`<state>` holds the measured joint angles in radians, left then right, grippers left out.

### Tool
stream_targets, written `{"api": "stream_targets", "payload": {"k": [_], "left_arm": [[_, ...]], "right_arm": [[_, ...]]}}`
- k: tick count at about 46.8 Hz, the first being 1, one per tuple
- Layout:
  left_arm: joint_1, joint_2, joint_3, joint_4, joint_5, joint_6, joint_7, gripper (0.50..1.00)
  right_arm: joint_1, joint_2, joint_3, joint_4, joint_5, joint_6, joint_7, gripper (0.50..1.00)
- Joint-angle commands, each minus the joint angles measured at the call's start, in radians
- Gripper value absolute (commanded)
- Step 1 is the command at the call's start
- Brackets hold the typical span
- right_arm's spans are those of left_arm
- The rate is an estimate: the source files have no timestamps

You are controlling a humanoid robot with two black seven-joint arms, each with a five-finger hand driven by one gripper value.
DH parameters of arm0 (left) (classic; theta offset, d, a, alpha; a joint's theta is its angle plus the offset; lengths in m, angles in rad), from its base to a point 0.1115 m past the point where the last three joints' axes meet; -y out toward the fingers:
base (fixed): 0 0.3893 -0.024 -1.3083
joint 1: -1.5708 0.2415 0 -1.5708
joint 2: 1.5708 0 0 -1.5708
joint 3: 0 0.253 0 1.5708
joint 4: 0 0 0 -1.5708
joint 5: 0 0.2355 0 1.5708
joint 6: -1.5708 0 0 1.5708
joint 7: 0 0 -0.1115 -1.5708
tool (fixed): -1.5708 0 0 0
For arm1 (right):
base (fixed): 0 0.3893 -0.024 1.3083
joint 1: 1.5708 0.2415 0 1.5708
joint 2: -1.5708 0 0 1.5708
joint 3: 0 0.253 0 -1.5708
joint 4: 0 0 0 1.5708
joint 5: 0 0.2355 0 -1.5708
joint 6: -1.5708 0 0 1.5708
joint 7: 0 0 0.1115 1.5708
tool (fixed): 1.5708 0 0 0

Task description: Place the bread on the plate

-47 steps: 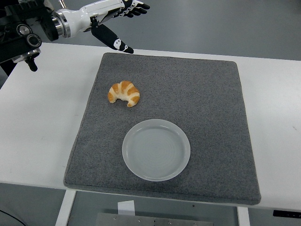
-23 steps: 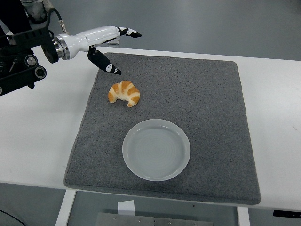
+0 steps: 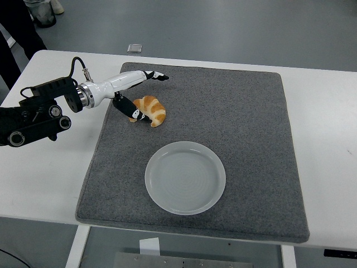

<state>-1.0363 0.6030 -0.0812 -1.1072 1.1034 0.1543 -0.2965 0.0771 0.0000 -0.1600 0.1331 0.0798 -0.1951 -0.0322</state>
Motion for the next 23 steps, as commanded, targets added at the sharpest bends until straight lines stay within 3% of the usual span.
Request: {"api": "stream_targets", "payload": {"k": [1,12,23], "left_arm": [[0.01,-0.002,0.0,0.033,0.003,0.014,-0.006,0.988],[0.03,-0.107,0.005,0.171,-0.007,0.034,-0.03,0.988],[0.041,-0.115,0.008,0.181,-0.007,0.039,-0.03,0.986]], "right_arm": [[0.001,0.0,0.0,0.0,0.0,0.0,0.0,0.952],[0.0,0.0,0.0,0.0,0.0,0.0,0.0,0.952],[0.0,0.0,0.0,-0.001,0.0,-0.001,0.0,0.952]]}}
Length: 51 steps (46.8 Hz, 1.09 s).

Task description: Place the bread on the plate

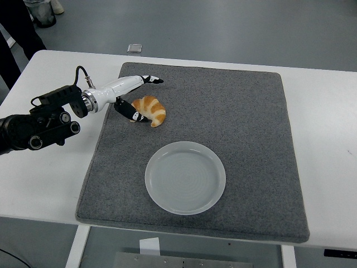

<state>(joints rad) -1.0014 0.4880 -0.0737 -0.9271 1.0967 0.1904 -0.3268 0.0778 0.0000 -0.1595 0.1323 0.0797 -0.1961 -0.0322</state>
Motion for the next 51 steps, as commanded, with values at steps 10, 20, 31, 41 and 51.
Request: {"api": "stream_targets", "payload": {"k": [10,20,31,41,51], "left_arm": [[0.02,-0.009,-0.001,0.013,0.0,0.01,-0.002,0.979],[0.044,-0.045,-0.004,0.068,-0.004,0.03,-0.04,0.973],[0.058,-0.051,-0.008,0.085,-0.004,0.037,-0.077,0.769],[0.058,-0.051,-0.009,0.085,-0.006,0.038,-0.118,0.5],[0.06,-0.051,-0.008,0.085,-0.008,0.037,-0.156,0.5]], "right_arm": [[0.0,0.0,0.0,0.0,0.0,0.0,0.0,0.952],[0.0,0.0,0.0,0.0,0.0,0.0,0.0,0.952],[0.0,0.0,-0.002,0.0,0.0,-0.002,0.0,0.952],[0.0,0.0,-0.002,0.0,0.0,-0.003,0.0,0.952],[-0.001,0.0,-0.002,0.0,0.0,-0.003,0.0,0.952]]}}
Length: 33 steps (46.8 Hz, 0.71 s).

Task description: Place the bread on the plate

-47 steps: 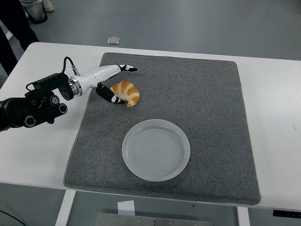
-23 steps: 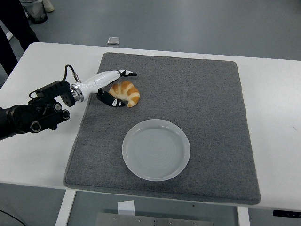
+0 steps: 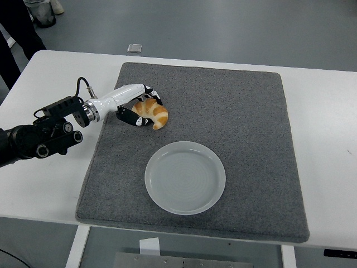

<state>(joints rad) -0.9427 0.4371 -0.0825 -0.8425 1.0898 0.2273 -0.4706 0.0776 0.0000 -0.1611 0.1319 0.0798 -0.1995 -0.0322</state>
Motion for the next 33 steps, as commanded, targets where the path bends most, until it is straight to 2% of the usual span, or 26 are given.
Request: {"api": "stream_targets", "payload": {"k": [1,33], "left_arm": [[-0.001,0.0,0.001,0.0,-0.001,0.0,-0.013,0.5],[-0.018,0.015,-0.025,0.008,-0.076,0.001,-0.013,0.5]], "right_arm": [[-0.001,0.0,0.0,0.0,0.0,0.0,0.0,0.952],[-0.001,0.0,0.0,0.0,0.0,0.0,0.0,0.952]]}}
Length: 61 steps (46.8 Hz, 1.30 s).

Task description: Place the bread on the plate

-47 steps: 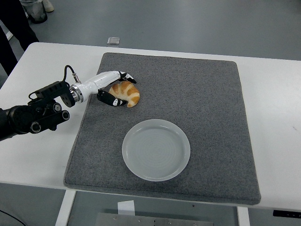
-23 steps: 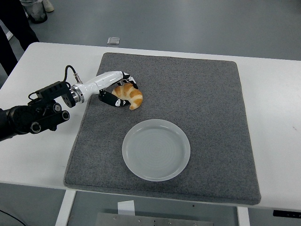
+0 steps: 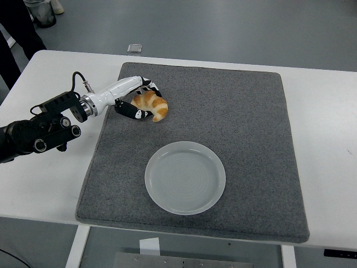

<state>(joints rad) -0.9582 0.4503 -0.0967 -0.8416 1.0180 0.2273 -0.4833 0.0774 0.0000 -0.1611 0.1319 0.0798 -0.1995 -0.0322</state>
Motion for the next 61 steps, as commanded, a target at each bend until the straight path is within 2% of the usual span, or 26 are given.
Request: {"api": "stream_targets", "payload": {"k": [1,10,16,26,33,37,42,45,54,61], "left_arm": [[-0.002,0.004,-0.012,0.013,-0.004,0.0,0.002,0.5],[-0.1,0.068,-0.014,0.107,-0.006,-0.008,0.002,0.5],[-0.203,0.114,-0.006,0.116,-0.004,-0.023,0.002,0.5],[-0.376,0.122,0.002,0.11,-0.004,-0.137,0.005,0.5],[-0.471,0.11,0.005,0.09,-0.002,-0.175,0.012,0.5],[-0.523,0.1,0.018,0.046,-0.001,-0.19,0.019,0.5],[-0.573,0.038,0.04,-0.017,-0.001,-0.19,0.022,0.5],[-0.596,0.027,0.051,-0.074,-0.001,-0.189,0.022,0.5],[-0.619,0.03,0.051,-0.33,0.004,-0.18,0.023,0.5],[-0.614,0.068,0.051,-0.479,0.013,-0.18,0.026,0.5]], "right_arm": [[-0.001,0.0,0.0,0.0,0.0,0.0,0.0,0.952],[-0.001,0.0,0.0,0.0,0.0,0.002,0.0,0.952],[0.001,0.0,0.002,0.0,0.0,0.002,0.0,0.952],[0.001,0.0,0.002,0.0,0.0,0.002,0.0,0.952],[-0.001,0.0,0.002,0.0,0.0,0.002,0.0,0.952],[0.001,0.0,0.002,0.0,0.0,0.002,0.0,0.952],[0.001,0.0,0.002,0.0,0.0,0.002,0.0,0.952],[-0.001,0.0,0.002,0.0,0.0,0.002,0.0,0.952],[-0.001,0.0,0.002,0.0,0.0,0.002,0.0,0.952],[-0.001,0.0,0.0,0.0,0.0,0.002,0.0,0.952]]}}
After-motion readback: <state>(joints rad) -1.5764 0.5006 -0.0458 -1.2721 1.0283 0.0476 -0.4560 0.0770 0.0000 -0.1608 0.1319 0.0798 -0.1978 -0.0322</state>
